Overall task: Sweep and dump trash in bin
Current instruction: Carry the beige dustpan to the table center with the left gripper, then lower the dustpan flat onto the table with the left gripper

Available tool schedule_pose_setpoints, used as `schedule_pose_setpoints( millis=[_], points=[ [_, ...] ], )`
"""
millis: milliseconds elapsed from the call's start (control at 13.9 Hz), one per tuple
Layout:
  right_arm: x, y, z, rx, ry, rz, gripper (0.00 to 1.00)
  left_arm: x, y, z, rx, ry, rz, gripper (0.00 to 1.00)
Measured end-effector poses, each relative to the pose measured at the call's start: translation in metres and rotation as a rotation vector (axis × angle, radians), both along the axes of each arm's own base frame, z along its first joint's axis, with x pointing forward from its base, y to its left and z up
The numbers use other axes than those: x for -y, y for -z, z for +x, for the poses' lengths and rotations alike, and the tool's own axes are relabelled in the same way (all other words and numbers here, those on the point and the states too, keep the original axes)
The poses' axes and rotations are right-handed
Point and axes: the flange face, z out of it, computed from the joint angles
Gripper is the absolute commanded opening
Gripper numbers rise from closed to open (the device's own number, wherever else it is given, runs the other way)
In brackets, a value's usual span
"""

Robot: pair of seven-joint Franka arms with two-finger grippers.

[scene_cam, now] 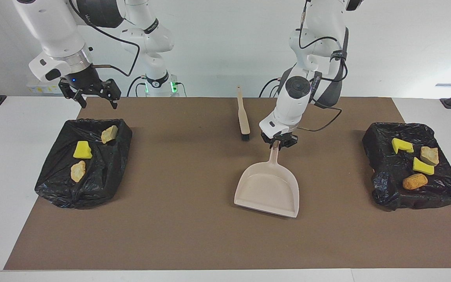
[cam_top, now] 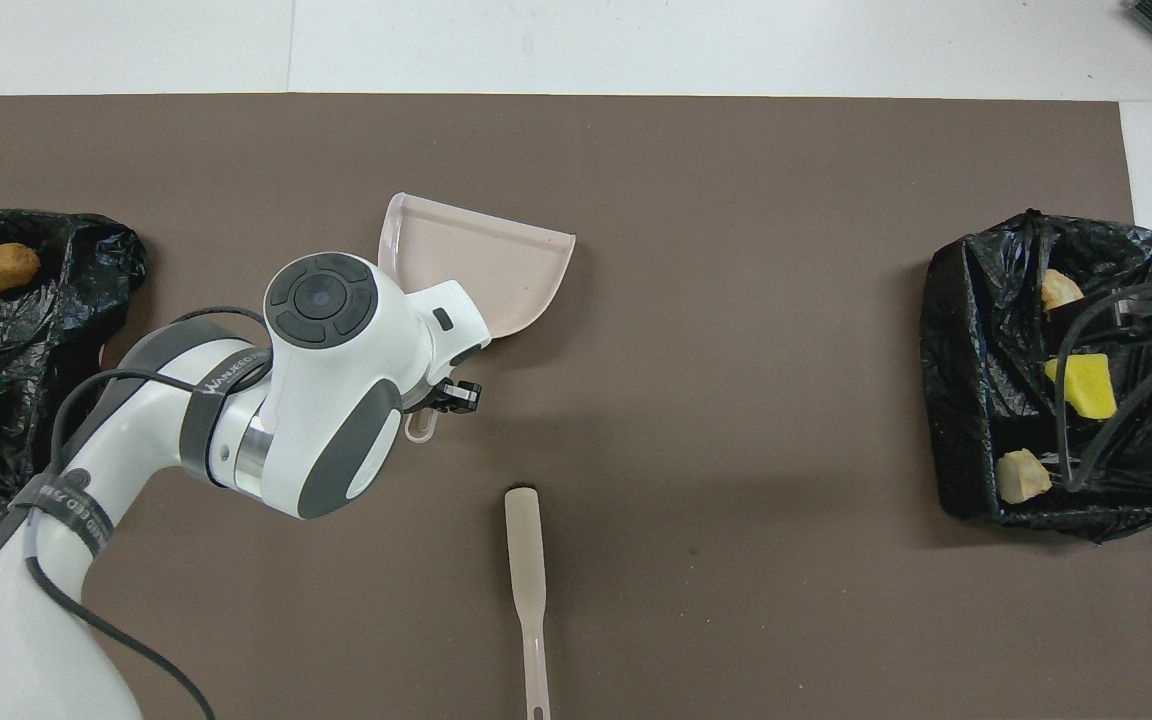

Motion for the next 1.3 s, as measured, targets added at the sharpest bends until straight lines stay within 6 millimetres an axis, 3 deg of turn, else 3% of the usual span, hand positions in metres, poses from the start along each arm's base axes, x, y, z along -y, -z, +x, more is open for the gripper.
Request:
schedule_pose_setpoints(
  millis=[288, 576, 864, 1296],
  points=[
    [0.0, 0.0, 0.0, 0.0, 0.0, 0.0, 1.0, 0.048, -0.001, 0.006, 0.017, -0.073, -0.018, 0.0],
    [0.0, 0.0, 0.0, 0.0, 0.0, 0.0, 1.0, 0.09, 0.016, 0.01, 0.01, -0.11, -0.021, 0.0],
    [0.0, 0.0, 0.0, 0.0, 0.0, 0.0, 1.0, 0.096, 0.024, 0.024, 0.013, -0.133, -0.026, 0.0],
    [0.0, 0.0, 0.0, 0.0, 0.0, 0.0, 1.0, 0.098, 0.025, 0.029, 0.031, -0.139, -0.041, 0.0]
  ],
)
